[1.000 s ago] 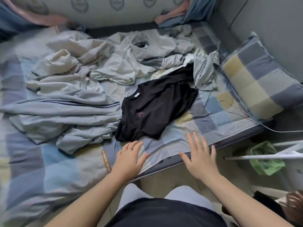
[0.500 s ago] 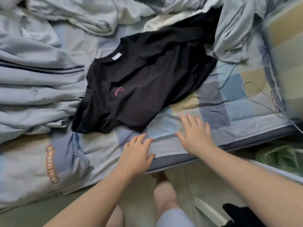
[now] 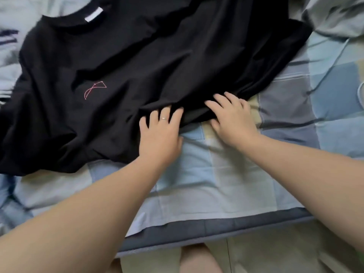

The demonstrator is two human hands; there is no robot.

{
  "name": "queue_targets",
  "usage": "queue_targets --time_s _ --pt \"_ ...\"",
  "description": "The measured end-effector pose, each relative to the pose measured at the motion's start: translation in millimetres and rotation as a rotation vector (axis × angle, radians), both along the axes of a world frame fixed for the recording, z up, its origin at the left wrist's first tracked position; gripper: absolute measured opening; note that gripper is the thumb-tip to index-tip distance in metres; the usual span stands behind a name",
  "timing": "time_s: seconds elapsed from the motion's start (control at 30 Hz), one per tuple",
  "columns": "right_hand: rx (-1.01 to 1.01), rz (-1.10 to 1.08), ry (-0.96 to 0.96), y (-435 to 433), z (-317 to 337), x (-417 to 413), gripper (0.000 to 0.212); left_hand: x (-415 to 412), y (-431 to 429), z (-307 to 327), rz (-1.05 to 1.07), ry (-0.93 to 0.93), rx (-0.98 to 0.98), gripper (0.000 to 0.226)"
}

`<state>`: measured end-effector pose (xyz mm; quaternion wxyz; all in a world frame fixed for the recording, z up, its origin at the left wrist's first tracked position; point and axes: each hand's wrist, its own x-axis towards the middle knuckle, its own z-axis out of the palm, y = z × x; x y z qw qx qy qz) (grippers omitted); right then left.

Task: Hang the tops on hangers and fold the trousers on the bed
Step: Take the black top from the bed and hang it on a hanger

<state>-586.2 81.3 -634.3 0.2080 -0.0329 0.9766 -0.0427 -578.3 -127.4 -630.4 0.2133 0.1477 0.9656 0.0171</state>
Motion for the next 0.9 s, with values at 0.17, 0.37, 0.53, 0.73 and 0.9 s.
queue_targets --time_s 0.17,0.37,0.53,0.73,0.9 --pt "-0.170 -0.128 0.055 2.2 13.0 -12.5 0.019 -12.5 -7.8 0.0 0.052 0.061 0.046 0.022" --pt "-0.353 -0.139 0.141 -5.9 96.0 -5.8 0.012 -10.5 -14.9 79.0 0.437 -0.020 0.398 0.013" --pt "-0.724 -0.333 0.083 -18.1 212.6 -1.5 0.020 2.1 -30.3 182.9 0.754 -0.085 0.718 0.017" --pt "-0.905 -0.323 0.122 -62.3 365.5 12.1 0.029 22.3 -67.0 315.4 0.742 0.016 0.823 0.019" --pt "-1.074 -0.342 0.149 -104.4 474.3 30.0 0.031 27.8 -108.1 413.4 0.708 0.179 0.894 0.022"
